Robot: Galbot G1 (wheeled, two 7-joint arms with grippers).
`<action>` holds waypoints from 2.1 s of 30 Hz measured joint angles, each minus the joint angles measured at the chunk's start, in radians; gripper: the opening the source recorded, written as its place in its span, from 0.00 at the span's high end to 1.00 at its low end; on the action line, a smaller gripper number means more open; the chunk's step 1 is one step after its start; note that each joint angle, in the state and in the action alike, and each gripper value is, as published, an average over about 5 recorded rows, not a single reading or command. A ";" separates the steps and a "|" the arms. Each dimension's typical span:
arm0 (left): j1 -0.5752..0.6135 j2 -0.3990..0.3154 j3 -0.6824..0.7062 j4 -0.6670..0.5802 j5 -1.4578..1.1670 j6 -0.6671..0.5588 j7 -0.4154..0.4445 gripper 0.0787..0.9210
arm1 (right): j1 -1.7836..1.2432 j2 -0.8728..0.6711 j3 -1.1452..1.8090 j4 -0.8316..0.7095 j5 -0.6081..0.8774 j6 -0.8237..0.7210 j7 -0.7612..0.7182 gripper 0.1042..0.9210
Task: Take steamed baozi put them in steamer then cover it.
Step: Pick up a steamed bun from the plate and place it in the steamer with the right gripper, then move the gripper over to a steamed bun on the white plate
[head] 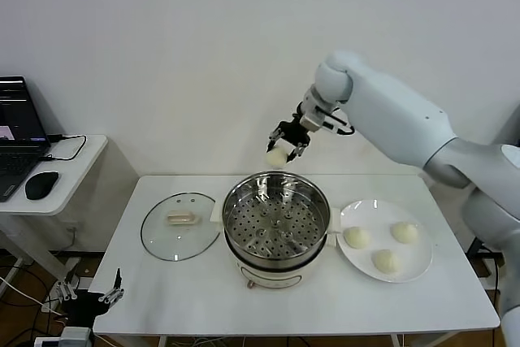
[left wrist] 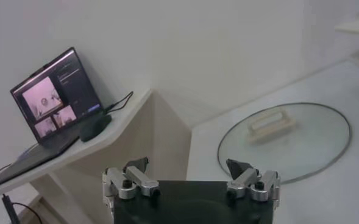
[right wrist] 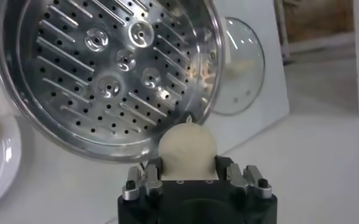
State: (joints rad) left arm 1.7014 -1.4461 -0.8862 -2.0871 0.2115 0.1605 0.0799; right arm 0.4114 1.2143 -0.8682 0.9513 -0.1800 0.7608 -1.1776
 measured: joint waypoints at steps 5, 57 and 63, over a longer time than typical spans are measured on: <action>0.000 -0.001 0.000 0.005 0.000 0.001 0.001 0.12 | -0.020 0.005 -0.017 0.008 -0.010 0.024 0.007 0.46; -0.029 -0.014 0.034 0.070 0.010 -0.001 -0.001 0.12 | -0.125 0.079 -0.012 -0.088 -0.145 0.062 0.028 0.14; -0.026 -0.017 0.037 0.064 0.012 -0.001 0.001 0.12 | -0.080 0.033 -0.021 -0.024 -0.057 0.004 -0.005 0.12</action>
State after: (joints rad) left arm 1.6757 -1.4633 -0.8491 -2.0231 0.2231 0.1598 0.0808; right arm 0.3310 1.2476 -0.8889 0.9268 -0.2373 0.7653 -1.1830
